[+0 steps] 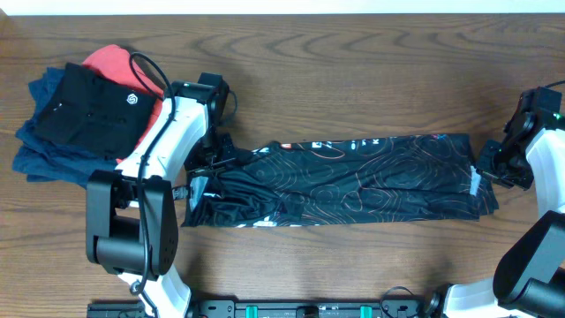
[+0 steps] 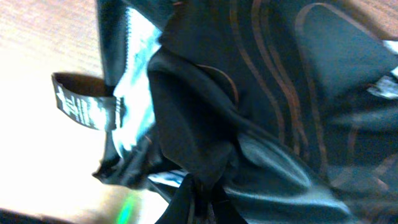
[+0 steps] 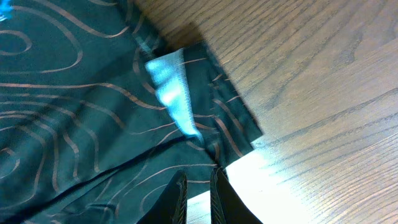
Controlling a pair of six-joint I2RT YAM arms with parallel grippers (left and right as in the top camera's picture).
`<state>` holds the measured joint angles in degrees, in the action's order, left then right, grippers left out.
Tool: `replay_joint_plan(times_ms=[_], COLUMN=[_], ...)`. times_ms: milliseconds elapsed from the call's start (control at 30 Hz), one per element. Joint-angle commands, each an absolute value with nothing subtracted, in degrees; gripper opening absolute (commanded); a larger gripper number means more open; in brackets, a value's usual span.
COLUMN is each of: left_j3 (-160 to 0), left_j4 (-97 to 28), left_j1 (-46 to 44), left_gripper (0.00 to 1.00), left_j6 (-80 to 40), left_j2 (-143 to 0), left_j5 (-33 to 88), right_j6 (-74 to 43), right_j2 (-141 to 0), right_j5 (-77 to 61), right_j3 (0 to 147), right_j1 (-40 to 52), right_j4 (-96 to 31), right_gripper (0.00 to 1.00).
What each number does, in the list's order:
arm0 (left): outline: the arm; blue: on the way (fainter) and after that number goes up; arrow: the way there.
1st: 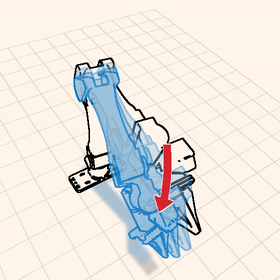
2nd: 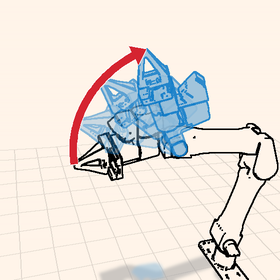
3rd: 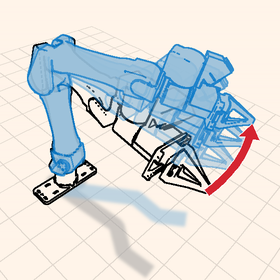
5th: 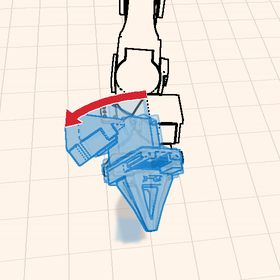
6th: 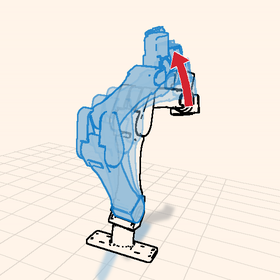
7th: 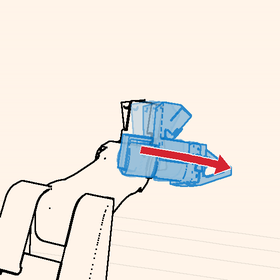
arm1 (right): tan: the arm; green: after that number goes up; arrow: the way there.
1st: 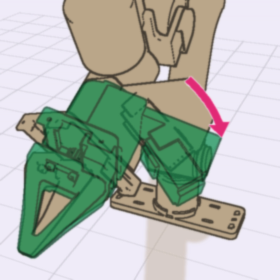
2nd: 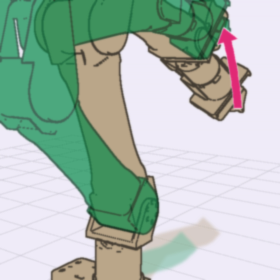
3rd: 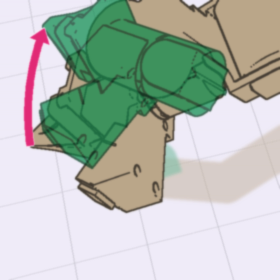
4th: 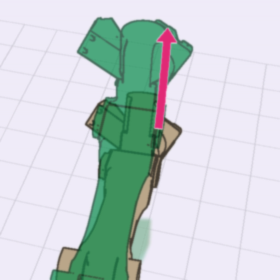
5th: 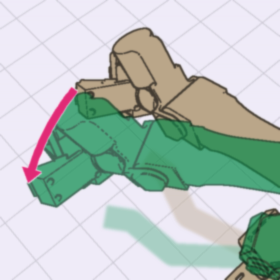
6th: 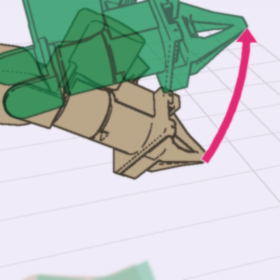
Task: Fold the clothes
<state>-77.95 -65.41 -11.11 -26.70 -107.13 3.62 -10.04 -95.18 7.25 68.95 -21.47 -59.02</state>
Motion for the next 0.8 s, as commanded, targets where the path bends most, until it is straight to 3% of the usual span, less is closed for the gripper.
replay_joint_plan(times_ms=[0, 467, 767], left_j3=[-75.8, -65.6, -65.6], left_j4=[-65.7, -58.1, -56.2], left_j1=[-11.6, -11.0, -11.0], left_gripper=[0.06, 0.06, 0.09], left_j6=[-29.7, -29.9, -29.9], left_j2=[-107.2, -107.2, -107.2], left_j5=[2.5, -0.2, -0.3], right_j6=[-10.2, -10.2, -7.7], right_j2=[-94.1, -94.7, -100.6], right_j5=[7.1, 6.5, -1.9], right_j3=[69.2, 69.2, 69.2], right_j1=[-21.8, -21.8, -21.7], right_j4=[-59.0, -57.0, -52.9], right_gripper=[0.13, 0.16, 0.17])
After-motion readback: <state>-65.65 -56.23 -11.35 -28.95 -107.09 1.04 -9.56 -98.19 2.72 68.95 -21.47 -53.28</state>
